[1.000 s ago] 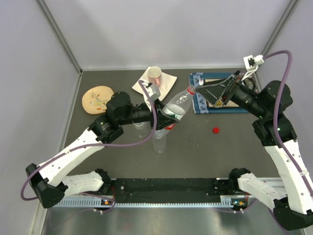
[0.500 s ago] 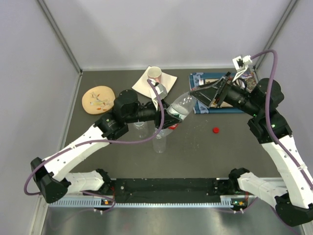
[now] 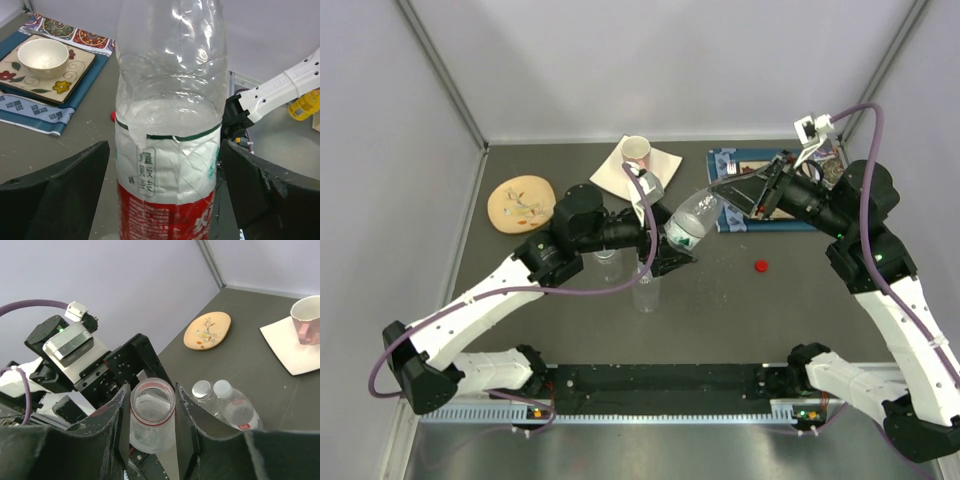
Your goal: Unscrew the bottle caps
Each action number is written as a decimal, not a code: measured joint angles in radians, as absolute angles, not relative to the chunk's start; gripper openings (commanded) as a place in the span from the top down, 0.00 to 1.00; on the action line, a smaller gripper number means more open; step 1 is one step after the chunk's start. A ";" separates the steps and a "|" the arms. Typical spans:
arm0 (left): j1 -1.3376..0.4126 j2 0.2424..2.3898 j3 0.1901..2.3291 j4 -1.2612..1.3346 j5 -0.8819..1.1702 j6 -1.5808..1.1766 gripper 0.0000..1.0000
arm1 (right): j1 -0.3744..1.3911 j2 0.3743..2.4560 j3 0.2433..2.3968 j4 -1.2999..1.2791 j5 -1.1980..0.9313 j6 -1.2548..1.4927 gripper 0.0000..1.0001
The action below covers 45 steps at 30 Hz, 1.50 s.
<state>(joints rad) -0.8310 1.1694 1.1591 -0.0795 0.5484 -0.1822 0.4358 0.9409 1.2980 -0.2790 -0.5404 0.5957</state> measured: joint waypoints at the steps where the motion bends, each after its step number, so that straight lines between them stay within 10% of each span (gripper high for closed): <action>1: -0.833 1.169 1.159 -0.083 0.535 -0.183 0.01 | 0.436 0.940 1.298 -0.282 -0.535 0.594 1.00; 12: -0.833 0.936 1.148 -0.158 0.264 -0.145 0.01 | 0.438 0.953 1.537 -0.579 -0.038 0.401 1.00; 20: -0.833 0.680 1.056 -0.158 0.162 -0.117 0.01 | 0.421 0.950 1.265 -0.596 0.555 0.321 1.00; 45: -0.833 0.585 0.905 -0.212 0.133 -0.101 0.01 | 0.220 1.121 0.936 -0.344 0.775 0.414 1.00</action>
<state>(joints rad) -0.8326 0.5846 0.9047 -0.2115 0.1329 -0.1013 0.2195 1.1213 0.9360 -0.3443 0.7746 0.4145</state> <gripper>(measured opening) 0.987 0.324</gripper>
